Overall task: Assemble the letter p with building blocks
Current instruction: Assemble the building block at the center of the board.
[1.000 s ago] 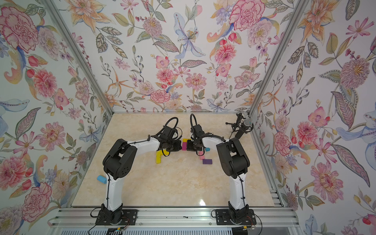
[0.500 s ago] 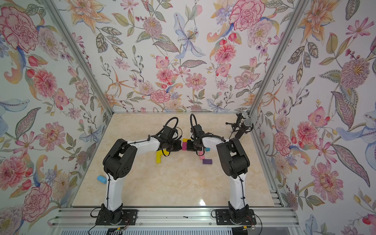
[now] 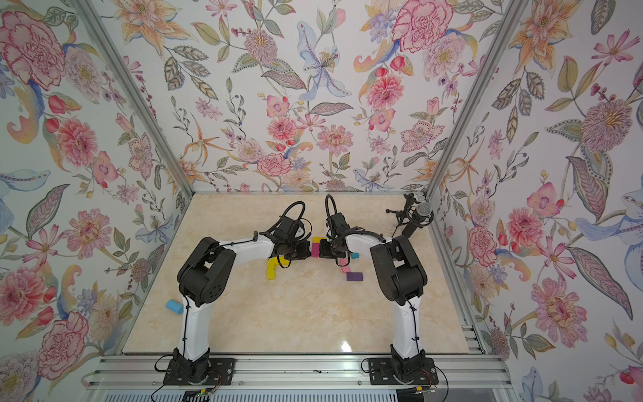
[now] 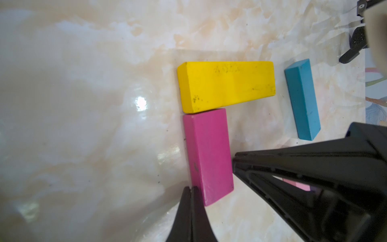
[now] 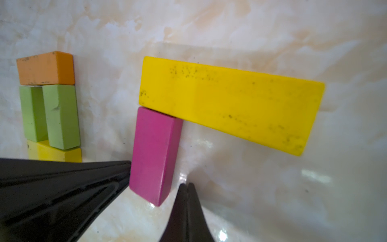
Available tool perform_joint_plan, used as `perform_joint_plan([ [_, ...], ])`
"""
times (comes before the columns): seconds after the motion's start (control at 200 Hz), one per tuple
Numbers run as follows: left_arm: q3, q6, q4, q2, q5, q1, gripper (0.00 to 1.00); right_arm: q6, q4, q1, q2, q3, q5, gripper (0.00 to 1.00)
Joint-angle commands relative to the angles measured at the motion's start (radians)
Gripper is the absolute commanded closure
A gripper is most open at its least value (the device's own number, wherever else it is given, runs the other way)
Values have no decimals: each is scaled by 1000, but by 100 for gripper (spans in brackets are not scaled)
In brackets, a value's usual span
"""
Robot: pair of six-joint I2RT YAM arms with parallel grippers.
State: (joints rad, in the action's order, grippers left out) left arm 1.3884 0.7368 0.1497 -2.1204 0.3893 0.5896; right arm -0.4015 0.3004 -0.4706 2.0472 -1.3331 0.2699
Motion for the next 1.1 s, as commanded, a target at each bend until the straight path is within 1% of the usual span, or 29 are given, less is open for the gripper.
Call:
perform_joint_plan([
  [0.0, 23, -7, 7, -19, 18, 8, 100, -2, 64, 6, 28, 29, -31, 100],
  [0.25, 24, 0, -7, -29, 33, 11, 100, -2, 63, 6, 22, 31, -32, 100],
  [0.656, 17, -17, 25, -13, -12, 6, 100, -1, 64, 6, 16, 39, -27, 100],
  [1.096, -22, -23, 24, 19, -12, 5, 100, -3, 62, -14, -2, 53, -16, 100],
])
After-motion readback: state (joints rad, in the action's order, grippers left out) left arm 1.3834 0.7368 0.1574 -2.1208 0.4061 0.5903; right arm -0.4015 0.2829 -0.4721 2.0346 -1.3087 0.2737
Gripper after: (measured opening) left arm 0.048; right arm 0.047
